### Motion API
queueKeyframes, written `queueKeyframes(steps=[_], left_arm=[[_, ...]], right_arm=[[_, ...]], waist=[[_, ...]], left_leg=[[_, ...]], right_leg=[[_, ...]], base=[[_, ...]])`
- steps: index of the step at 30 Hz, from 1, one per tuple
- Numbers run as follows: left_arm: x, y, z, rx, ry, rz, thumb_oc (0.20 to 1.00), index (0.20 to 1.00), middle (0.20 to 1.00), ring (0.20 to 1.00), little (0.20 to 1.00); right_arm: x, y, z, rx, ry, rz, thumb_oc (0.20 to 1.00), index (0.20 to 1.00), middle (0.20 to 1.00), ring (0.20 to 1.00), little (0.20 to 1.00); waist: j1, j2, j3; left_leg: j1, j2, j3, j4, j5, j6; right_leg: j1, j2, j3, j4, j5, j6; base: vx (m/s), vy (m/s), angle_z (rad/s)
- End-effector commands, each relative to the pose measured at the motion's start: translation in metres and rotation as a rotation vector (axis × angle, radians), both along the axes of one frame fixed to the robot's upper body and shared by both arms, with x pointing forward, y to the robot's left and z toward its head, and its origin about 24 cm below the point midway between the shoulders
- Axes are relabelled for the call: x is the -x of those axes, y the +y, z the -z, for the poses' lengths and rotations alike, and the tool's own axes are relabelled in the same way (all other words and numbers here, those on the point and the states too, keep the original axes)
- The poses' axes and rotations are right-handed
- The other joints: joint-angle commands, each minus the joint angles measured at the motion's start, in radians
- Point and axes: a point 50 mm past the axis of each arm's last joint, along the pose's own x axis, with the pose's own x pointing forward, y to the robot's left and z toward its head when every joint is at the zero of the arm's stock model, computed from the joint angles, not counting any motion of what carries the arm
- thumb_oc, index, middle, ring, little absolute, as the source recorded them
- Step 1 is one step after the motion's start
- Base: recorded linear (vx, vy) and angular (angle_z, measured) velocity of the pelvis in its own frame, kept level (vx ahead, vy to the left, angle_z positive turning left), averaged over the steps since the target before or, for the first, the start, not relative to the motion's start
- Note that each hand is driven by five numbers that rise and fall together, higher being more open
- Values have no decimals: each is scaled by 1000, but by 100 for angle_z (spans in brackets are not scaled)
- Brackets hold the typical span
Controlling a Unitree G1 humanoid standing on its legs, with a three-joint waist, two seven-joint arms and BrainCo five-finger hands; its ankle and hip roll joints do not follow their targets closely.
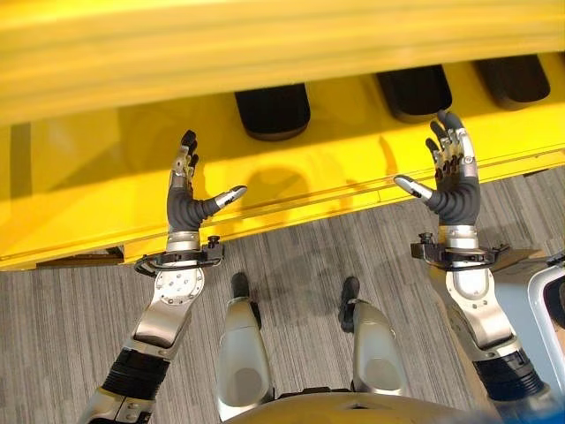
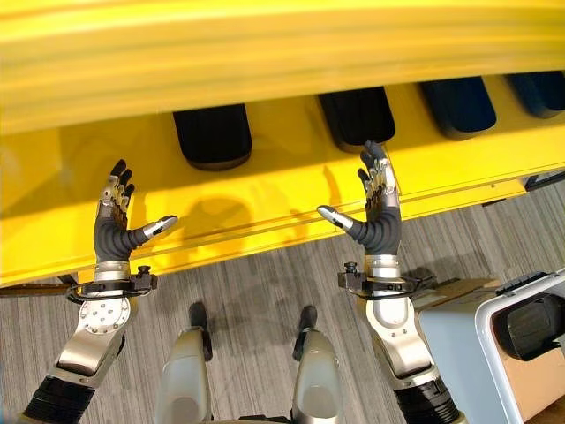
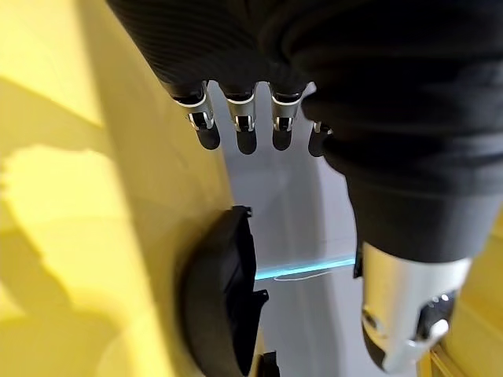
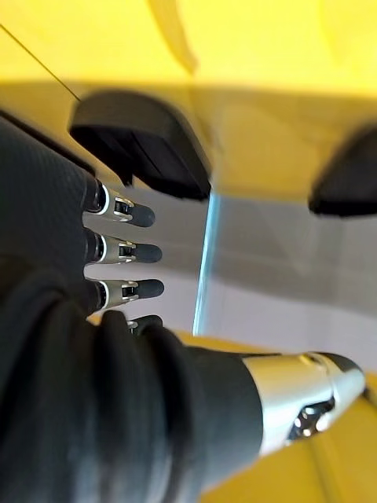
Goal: Move parts from the plastic box to the shelf.
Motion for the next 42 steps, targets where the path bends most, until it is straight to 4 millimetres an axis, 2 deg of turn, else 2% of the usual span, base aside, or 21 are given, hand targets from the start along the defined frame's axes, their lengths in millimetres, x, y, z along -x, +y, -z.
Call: queueKeyframes(steps=[1, 5, 9, 12, 16, 20, 21, 22, 23, 27, 28, 29, 30, 31, 33, 34, 38, 42], left_arm=[[6, 11, -5, 10, -40, 27, 1000, 1000, 1000, 1000, 1000], [12, 19, 4, 25, 10, 25, 1000, 1000, 1000, 1000, 1000], [16, 23, 17, 63, 68, 19, 1000, 1000, 1000, 1000, 1000], [18, 23, 24, 74, 100, 19, 1000, 1000, 1000, 1000, 1000], [21, 20, 34, 106, 142, 39, 1000, 1000, 1000, 1000, 1000], [17, 14, 38, 115, 162, 57, 1000, 1000, 1000, 1000, 1000], [14, 11, 40, 124, 169, 62, 1000, 1000, 1000, 1000, 1000], [14, 10, 41, 136, 170, 71, 1000, 1000, 1000, 1000, 1000], [14, 10, 41, 136, 170, 71, 1000, 1000, 1000, 1000, 1000], [13, 7, 39, 130, 161, 78, 1000, 1000, 1000, 1000, 1000], [13, 6, 39, 121, 162, 80, 1000, 1000, 1000, 1000, 1000], [13, 6, 38, 120, 161, 80, 1000, 1000, 1000, 1000, 1000], [11, 4, 36, 119, 151, 94, 1000, 1000, 1000, 1000, 1000], [9, 1, 32, 109, 139, 107, 1000, 1000, 1000, 1000, 1000], [10, 0, 32, 109, 141, 112, 1000, 1000, 1000, 1000, 1000], [8, -3, 32, 97, 143, 131, 1000, 1000, 1000, 1000, 1000], [8, 0, 31, 84, 138, 127, 1000, 1000, 1000, 1000, 1000], [8, 0, 29, 83, 134, 127, 1000, 1000, 1000, 1000, 1000]], right_arm=[[5, -9, -5, -31, -22, -9, 1000, 1000, 1000, 1000, 1000], [9, -17, 11, 5, 62, -3, 1000, 1000, 1000, 1000, 1000], [12, -22, 22, 2, 120, 3, 1000, 1000, 1000, 1000, 1000], [14, -22, 20, 25, 113, -2, 1000, 1000, 1000, 1000, 1000], [15, -22, 21, 21, 115, -29, 1000, 1000, 1000, 1000, 1000], [16, -28, 19, 36, 107, 1, 1000, 1000, 1000, 1000, 1000], [16, -31, 16, 50, 94, 24, 1000, 1000, 1000, 1000, 1000], [18, -36, 21, 62, 118, 50, 1000, 1000, 1000, 1000, 1000], [18, -36, 21, 62, 118, 50, 1000, 1000, 1000, 1000, 1000], [14, -31, 28, 37, 153, 12, 1000, 1000, 1000, 1000, 1000], [13, -29, 28, 37, 156, -6, 1000, 1000, 1000, 1000, 1000], [13, -29, 28, 36, 155, -6, 1000, 1000, 1000, 1000, 1000], [10, -24, 31, 29, 168, -28, 1000, 1000, 1000, 1000, 1000], [5, -19, 30, 28, 161, -46, 1000, 1000, 1000, 1000, 1000], [4, -17, 30, 19, 161, -54, 1000, 1000, 1000, 1000, 1000], [3, -13, 32, -4, 176, -81, 1000, 1000, 1000, 1000, 1000], [2, -9, 33, -12, 180, -103, 1000, 1000, 1000, 1000, 1000], [0, -2, 33, -12, 191, -137, 1000, 1000, 1000, 1000, 1000]], waist=[[-12, 10, -78], [-17, 17, -136], [-26, 31, -179], [-31, 43, -197], [-33, 64, -213], [-35, 77, -213], [-46, 74, -208], [-41, 67, -206], [-41, 66, -206], [-1, 43, -211], [7, 41, -214], [4, 40, -216], [17, 39, -220], [26, 39, -224], [24, 38, -231], [14, 33, -254], [11, 21, -266], [4, 16, -255]], left_leg=[[50, 42, 23, -153, 92, 11], [149, 60, 76, -282, 148, -4], [220, 88, 105, -335, 171, -15], [258, 109, 118, -350, 178, -19], [283, 163, 115, -369, 230, -33], [260, 178, 121, -357, 274, -42], [236, 183, 166, -314, 280, -41], [224, 122, 174, -239, 217, -20], [222, 121, 173, -234, 213, -19], [192, -130, -17, -198, 77, 50], [193, -193, -59, -208, 60, 70], [189, -196, -60, -210, 66, 72], [183, -286, -132, -226, 58, 97], [169, -350, -214, -231, 72, 114], [175, -353, -230, -234, 65, 124], [200, -337, -215, -284, 84, 130], [236, -327, -195, -343, 95, 141], [276, -323, -131, -376, 92, 159]], right_leg=[[91, 9, 14, -115, 28, 24], [148, 32, 31, -210, 59, 34], [187, 63, 49, -221, 42, 26], [198, 90, 71, -198, 14, 13], [203, 162, 90, -149, -47, -34], [220, 193, 67, -157, -62, -63], [240, 194, 46, -173, -65, -74], [276, 189, 34, -237, -37, -80], [278, 187, 33, -240, -36, -78], [287, 180, 53, -306, 17, -77], [285, 186, 62, -314, 24, -78], [282, 183, 59, -315, 28, -77], [271, 200, 74, -319, 42, -80], [249, 223, 101, -332, 58, -80], [246, 232, 115, -340, 56, -79], [258, 241, 127, -376, 69, -77], [259, 238, 149, -373, 71, -70], [228, 229, 208, -311, 66, -55]], base=[[88, -22, -27], [79, -36, -28], [59, -82, -20], [33, -116, -29], [-28, -175, -18], [-75, -184, 2], [-87, -179, 52], [-85, -170, 64], [-62, -110, 54], [14, -37, -3], [23, -1, -48], [24, -4, -63], [-10, 3, -59], [17, 3, -40], [38, 39, -32], [80, 87, -27], [59, 73, -29], [32, 108, -64]])
